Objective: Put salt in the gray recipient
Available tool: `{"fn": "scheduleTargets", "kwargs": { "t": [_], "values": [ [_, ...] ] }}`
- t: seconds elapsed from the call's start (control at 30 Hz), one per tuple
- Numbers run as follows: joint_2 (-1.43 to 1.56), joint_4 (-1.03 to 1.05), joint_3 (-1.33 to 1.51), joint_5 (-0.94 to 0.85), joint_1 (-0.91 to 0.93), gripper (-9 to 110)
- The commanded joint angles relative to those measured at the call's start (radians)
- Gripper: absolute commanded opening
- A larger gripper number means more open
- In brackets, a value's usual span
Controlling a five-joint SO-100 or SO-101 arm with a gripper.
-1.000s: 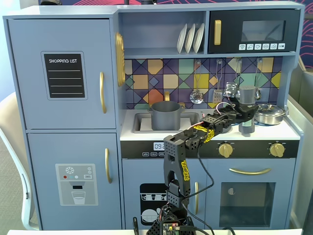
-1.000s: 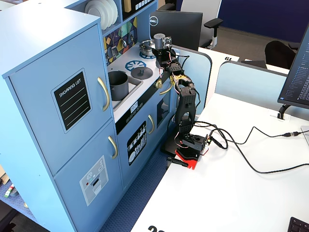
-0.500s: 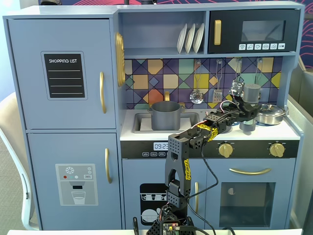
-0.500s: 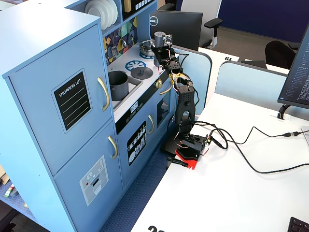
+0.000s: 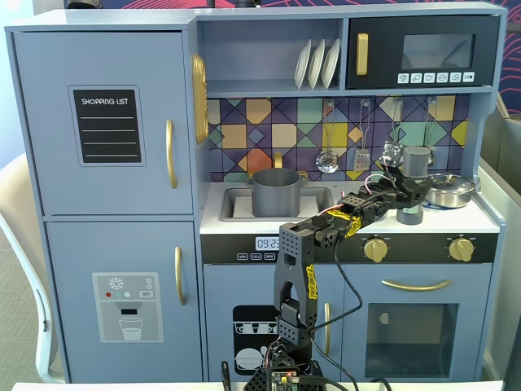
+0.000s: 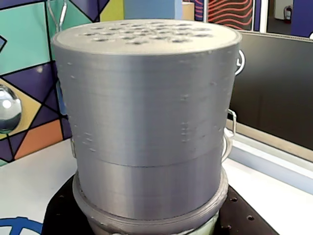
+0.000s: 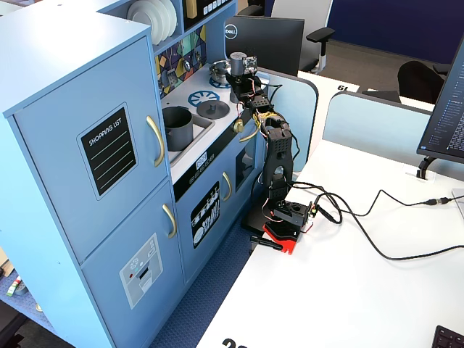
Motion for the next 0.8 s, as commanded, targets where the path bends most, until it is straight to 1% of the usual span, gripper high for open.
{"fn": "scheduleTargets", "kwargs": {
  "t": [0.0,0.1,0.2,0.3,0.4,0.5,0.57,0.67,0.77],
  "values": [
    [0.051,-0.029,-0.002,-0.023,-0.015,0],
    [0.051,-0.028,-0.002,-0.04,-0.015,1],
    [0.055,-0.02,0.0,-0.037,-0.008,12],
    [0.061,-0.021,0.002,0.002,0.003,27],
    [0.077,-0.028,0.014,0.015,0.014,38],
    [0.098,-0.046,0.034,0.014,0.025,46],
    [0.121,-0.044,0.051,0.006,0.031,49],
    [0.173,-0.041,0.087,0.003,0.043,49],
    [0.267,0.015,0.14,0.009,0.055,49]
  ]
}}
